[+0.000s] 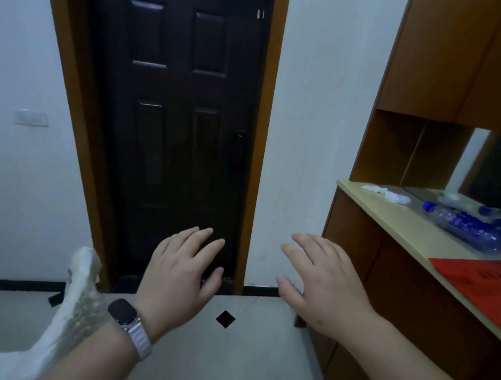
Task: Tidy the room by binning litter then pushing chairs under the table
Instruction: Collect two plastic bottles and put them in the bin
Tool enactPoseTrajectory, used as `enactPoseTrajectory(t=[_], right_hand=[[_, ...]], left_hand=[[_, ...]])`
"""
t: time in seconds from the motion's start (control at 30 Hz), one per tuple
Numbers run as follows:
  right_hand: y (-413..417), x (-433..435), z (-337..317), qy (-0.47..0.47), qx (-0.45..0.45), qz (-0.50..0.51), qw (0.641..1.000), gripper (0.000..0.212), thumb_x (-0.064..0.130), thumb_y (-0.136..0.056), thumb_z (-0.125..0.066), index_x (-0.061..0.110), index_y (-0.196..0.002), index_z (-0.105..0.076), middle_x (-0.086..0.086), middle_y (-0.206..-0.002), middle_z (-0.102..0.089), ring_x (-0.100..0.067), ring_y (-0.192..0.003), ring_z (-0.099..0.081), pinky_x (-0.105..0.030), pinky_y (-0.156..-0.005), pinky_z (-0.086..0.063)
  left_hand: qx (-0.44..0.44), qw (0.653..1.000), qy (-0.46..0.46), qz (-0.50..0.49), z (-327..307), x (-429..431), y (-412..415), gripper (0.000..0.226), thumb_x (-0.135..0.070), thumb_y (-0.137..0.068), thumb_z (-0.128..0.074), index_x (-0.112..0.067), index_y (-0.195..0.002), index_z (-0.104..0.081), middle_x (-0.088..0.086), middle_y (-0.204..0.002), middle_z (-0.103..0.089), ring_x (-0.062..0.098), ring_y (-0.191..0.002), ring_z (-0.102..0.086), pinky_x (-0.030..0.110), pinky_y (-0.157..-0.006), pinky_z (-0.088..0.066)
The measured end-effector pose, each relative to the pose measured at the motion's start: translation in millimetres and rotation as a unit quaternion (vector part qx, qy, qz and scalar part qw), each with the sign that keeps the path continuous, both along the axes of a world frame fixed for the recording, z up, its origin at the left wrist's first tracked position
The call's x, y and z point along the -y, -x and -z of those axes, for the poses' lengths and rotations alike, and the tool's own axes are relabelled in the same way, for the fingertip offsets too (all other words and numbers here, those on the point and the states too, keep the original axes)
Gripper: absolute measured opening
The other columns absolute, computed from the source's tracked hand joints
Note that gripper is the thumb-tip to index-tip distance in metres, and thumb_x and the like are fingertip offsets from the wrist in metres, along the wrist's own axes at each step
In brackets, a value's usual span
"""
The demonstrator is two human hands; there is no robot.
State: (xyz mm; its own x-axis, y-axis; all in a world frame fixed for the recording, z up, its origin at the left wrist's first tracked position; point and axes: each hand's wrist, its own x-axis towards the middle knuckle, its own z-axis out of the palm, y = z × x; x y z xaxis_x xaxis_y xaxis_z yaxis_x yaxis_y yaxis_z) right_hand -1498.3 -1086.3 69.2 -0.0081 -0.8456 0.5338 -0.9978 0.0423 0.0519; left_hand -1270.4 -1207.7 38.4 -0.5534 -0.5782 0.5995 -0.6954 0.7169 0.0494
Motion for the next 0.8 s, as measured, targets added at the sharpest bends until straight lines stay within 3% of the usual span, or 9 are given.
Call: enactPoseTrajectory(t=[0.3, 0.67, 0.8], right_hand=[[15, 144, -2, -0.025, 0.01, 0.01, 1.0, 0.057, 0.057, -0.093, -0.032, 0.023, -0.128, -0.06, -0.001, -0.134, -0.058, -0.024, -0.126, -0.052, -0.045, -0.104, -0.039], [86, 334, 25, -0.02, 0.045, -0.08, 0.996, 0.055, 0.055, -0.092, -0.035, 0.023, -0.127, -0.061, -0.001, -0.134, -0.058, -0.024, -0.125, -0.053, -0.042, -0.103, -0.04], [126, 411, 21, -0.032, 0.055, -0.129, 0.99, 0.054, 0.057, -0.093, -0.035, 0.026, -0.131, -0.059, 0.002, -0.137, -0.056, -0.021, -0.13, -0.048, -0.038, -0.107, -0.034]], left_hand=[[0.015, 1.0, 0.001, -0.027, -7, 142, -5, 0.051, -0.048, -0.091, -0.044, -0.023, -0.132, -0.061, 0.003, -0.138, -0.057, 0.024, -0.131, -0.047, 0.042, -0.105, -0.039], [0.05, 0.991, -0.021, -0.126, 1, 277, 48, 0.053, -0.051, -0.091, -0.04, -0.025, -0.133, -0.059, 0.002, -0.138, -0.057, 0.025, -0.13, -0.049, 0.044, -0.103, -0.042], [0.064, 0.979, -0.02, -0.192, -10, 328, 82, 0.054, -0.054, -0.091, -0.037, -0.027, -0.134, -0.057, 0.0, -0.139, -0.056, 0.024, -0.131, -0.048, 0.039, -0.105, -0.035]])
